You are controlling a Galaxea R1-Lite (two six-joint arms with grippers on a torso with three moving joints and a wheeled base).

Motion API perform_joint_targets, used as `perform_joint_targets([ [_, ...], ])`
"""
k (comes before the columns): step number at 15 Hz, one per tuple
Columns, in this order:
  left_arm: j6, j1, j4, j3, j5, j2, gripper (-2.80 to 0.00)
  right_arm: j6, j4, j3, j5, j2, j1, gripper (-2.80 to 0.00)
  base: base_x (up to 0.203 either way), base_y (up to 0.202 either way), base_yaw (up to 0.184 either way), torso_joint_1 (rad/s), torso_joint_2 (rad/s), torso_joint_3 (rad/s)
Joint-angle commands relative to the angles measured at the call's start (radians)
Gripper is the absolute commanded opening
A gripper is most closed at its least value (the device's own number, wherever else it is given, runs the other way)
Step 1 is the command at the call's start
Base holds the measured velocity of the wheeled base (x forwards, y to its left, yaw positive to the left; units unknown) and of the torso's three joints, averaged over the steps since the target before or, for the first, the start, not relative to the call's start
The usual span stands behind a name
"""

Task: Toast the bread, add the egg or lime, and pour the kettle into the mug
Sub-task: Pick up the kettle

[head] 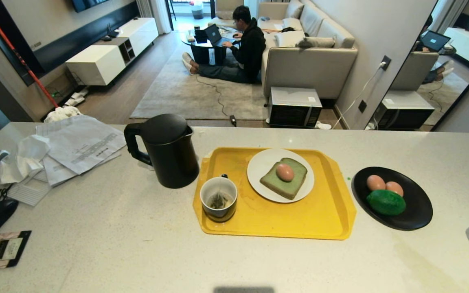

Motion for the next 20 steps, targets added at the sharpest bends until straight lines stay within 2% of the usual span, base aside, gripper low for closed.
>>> perform_joint_targets([
  [1,0.0,0.0,0.0,0.001,0.0,-0.001,-2.8,-0.001,0.001,0.001,0.0,0.001,0.0,-2.8,0.0,0.0,0.0,-0.137,0.25,0.105],
  [6,0.001,0.0,0.0,0.0,0.0,-0.001,-2.8,-0.001,0.0,0.0,0.0,0.001,0.0,-2.8,0.0,0.0,0.0,-0.153,0.3,0.147],
  [12,0.001,0.0,0.0,0.0,0.0,-0.001,-2.8,-0.001,0.0,0.0,0.0,0.001,0.0,-2.8,0.0,0.0,0.0,-0.166,0.31,0.273],
  [20,-0.002,0.001,0.0,0.0,-0.001,-0.001,-2.8,-0.003,0.0,0.001,0.0,0.001,0.0,-2.8,0.0,0.0,0.0,-0.174,0.33,0.151],
])
